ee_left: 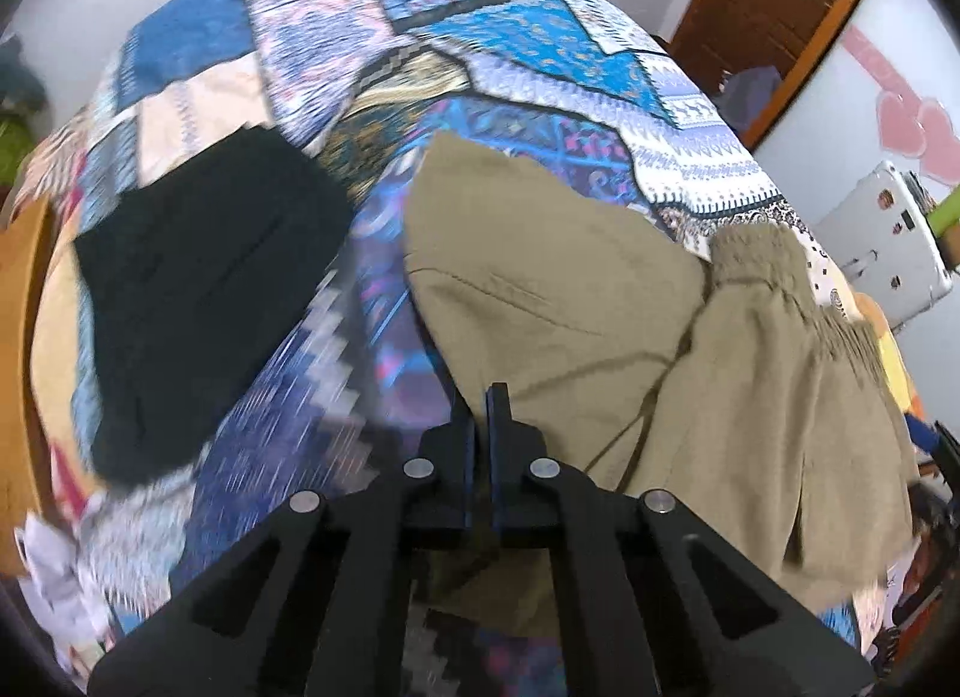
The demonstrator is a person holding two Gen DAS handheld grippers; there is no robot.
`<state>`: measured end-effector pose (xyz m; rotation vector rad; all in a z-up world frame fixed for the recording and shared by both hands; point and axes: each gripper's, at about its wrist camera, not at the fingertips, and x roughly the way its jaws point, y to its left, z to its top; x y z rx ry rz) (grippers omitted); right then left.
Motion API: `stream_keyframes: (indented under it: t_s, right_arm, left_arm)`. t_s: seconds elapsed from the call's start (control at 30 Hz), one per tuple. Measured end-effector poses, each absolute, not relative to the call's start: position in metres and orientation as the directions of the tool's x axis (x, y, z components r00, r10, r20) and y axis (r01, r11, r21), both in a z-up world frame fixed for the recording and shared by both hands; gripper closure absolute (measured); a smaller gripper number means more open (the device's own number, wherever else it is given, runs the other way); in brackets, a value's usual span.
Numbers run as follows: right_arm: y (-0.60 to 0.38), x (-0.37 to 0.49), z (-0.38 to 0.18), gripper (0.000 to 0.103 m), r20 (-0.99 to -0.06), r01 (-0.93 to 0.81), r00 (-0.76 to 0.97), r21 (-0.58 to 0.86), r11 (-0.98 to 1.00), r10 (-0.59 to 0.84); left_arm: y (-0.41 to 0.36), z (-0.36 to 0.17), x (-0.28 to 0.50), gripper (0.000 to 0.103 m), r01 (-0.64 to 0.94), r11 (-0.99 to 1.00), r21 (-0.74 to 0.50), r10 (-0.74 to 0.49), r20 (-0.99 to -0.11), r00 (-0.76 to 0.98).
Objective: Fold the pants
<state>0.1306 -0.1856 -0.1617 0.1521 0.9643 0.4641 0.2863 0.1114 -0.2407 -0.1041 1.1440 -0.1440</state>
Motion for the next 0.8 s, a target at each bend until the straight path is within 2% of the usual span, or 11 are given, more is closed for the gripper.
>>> stream_keyframes:
  t_s: [0.2,0.33,0.43,0.57,0.67,0.8]
  right_arm:
    - [-0.175,0.141,-0.166,0.016,-0.759,-0.350,0.490,0.281,0.894,0.430]
    - [-0.174,0.150,-0.174,0.045,-0.762,-0.348,0.467,0.307,0.886,0.448]
    - [-0.178,0.150,-0.176,0.055,-0.754,-0.335,0.467,0.333,0.882,0.462]
    - [-0.190,0.146,-0.179,0.055,-0.757,-0.295,0.463,0.360,0.885,0.462]
    - [-0.192,0.141,-0.174,0.055,-0.766,-0.302,0.472,0.324,0.897,0.436]
    - [-0.186,0.142,-0.155,0.055,-0.762,-0.337,0.515,0.241,0.910,0.393]
  left_arm:
    - [0.137,-0.232,0.237,0.100,0.002,0.988,-0.155,-0.140,-0.892,0.430]
    - [0.149,-0.241,0.218,0.100,-0.041,0.987,-0.154,-0.124,-0.902,0.414]
    - [0.155,-0.247,0.208,0.100,-0.076,0.991,-0.113,-0.072,-0.908,0.412]
    - [0.166,-0.246,0.199,0.100,-0.106,0.988,-0.110,-0.057,-0.909,0.413]
    - [0.166,-0.232,0.195,0.100,-0.105,0.992,-0.065,-0.012,-0.895,0.445]
    - [0.150,-0.201,0.195,0.091,-0.049,0.998,-0.027,0.002,-0.854,0.521]
